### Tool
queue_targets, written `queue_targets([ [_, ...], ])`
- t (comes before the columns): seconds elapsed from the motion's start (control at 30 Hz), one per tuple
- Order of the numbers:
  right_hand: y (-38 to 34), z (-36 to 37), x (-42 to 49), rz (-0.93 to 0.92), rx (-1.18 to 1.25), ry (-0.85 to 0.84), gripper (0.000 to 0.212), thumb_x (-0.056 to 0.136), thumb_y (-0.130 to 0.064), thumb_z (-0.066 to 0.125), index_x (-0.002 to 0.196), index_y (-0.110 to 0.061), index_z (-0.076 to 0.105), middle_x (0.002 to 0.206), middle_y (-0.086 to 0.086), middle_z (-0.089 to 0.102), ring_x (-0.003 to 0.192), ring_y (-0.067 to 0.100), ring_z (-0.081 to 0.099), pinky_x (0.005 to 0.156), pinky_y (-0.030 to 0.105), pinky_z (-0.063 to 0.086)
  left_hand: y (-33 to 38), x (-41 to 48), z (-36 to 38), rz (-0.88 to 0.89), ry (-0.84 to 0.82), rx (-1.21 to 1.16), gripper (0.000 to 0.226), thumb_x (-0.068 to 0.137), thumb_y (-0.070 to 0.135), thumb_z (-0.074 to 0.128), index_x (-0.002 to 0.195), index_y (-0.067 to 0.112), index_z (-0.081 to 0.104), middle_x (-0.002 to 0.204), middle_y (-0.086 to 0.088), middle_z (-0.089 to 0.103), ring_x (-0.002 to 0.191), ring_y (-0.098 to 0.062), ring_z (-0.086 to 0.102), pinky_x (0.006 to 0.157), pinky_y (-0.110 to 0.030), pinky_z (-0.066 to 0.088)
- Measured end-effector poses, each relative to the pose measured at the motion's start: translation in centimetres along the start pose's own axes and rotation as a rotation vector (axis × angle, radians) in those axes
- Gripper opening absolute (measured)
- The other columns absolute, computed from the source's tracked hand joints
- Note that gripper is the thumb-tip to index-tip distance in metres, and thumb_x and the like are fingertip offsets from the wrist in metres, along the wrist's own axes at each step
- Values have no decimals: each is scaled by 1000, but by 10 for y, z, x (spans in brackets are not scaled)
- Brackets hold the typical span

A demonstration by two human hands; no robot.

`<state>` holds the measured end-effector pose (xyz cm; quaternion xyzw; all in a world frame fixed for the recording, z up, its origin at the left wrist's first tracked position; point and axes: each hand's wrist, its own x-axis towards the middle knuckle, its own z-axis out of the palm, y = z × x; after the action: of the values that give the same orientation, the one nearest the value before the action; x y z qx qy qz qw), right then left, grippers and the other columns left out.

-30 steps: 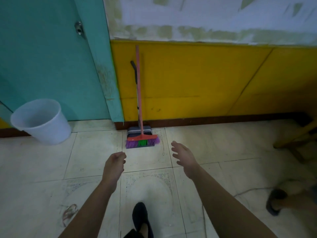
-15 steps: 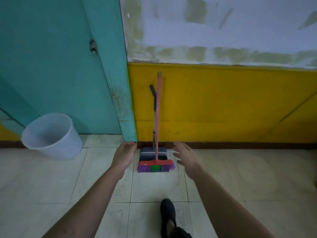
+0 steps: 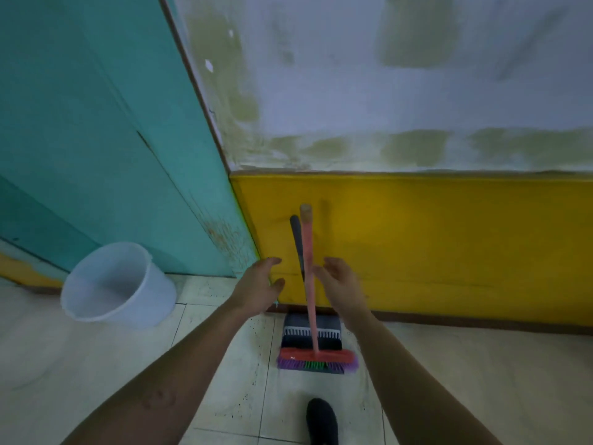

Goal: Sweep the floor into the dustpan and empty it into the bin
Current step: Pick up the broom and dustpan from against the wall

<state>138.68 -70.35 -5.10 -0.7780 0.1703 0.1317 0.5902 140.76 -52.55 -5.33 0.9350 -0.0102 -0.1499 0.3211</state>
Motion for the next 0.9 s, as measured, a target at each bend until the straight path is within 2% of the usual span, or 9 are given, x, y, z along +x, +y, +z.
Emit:
queue_targets([
  [0.1,-14,0,34,-96,-94,19,58,87,-44,61,136,-14,47,131,-1,55,112,12,53,82,21,43,3,53,-9,251,-61,430,65,92,23,61,149,21,32,159,-5,21,145,-28,20,114,-45,30],
  [0.17,-19,3,46,-166,-114,19,55,86,-39,65,133,-14,50,126,-3,56,105,8,52,77,16,43,9,79,-12,347,-100,592,69,90,24,62,150,25,28,161,-2,15,148,-26,11,116,-45,27],
  [0.3,-15,14,67,-266,-165,51,40,81,-37,69,117,-21,61,113,-5,64,104,10,58,86,28,51,21,110,-10,475,-169,763,47,93,22,55,139,28,46,161,1,15,150,-22,1,119,-37,21],
  [0.4,-13,18,75,-335,-227,56,24,83,-32,68,102,-18,67,99,-1,66,89,14,61,77,34,53,22,116,-4,512,-165,921,47,97,24,48,143,28,41,162,0,11,150,-22,-6,121,-35,10],
  [0.5,-15,17,71,-357,-200,19,9,88,-26,62,86,-18,63,80,0,65,71,17,59,62,33,49,18,114,-7,466,-129,970,49,95,21,53,142,25,41,159,-2,23,149,-25,0,117,-40,22],
  [0.6,-15,13,67,-354,-159,50,30,93,-20,54,68,-28,40,57,-6,46,49,11,38,47,26,30,13,106,-13,479,-104,1035,40,85,16,61,125,21,57,148,-8,39,146,-31,14,113,-44,25],
  [0.7,-17,13,62,-367,-167,19,33,92,-18,53,67,-29,36,56,-6,41,50,12,34,49,28,29,11,95,-13,472,-129,1102,37,85,24,63,122,22,58,144,-7,44,145,-29,19,117,-46,18],
  [0.83,-20,15,52,-378,-194,-16,27,92,-17,53,70,-24,38,56,-7,39,50,13,35,49,30,29,21,76,-15,383,-211,1250,54,87,35,62,137,22,47,150,-9,37,146,-28,15,121,-48,4],
  [0.9,-24,15,47,-392,-200,-27,26,92,-16,52,71,-22,39,57,-4,40,51,14,36,50,30,30,25,64,-22,365,-252,1327,58,86,40,62,139,21,45,148,-10,38,144,-30,20,120,-50,2],
])
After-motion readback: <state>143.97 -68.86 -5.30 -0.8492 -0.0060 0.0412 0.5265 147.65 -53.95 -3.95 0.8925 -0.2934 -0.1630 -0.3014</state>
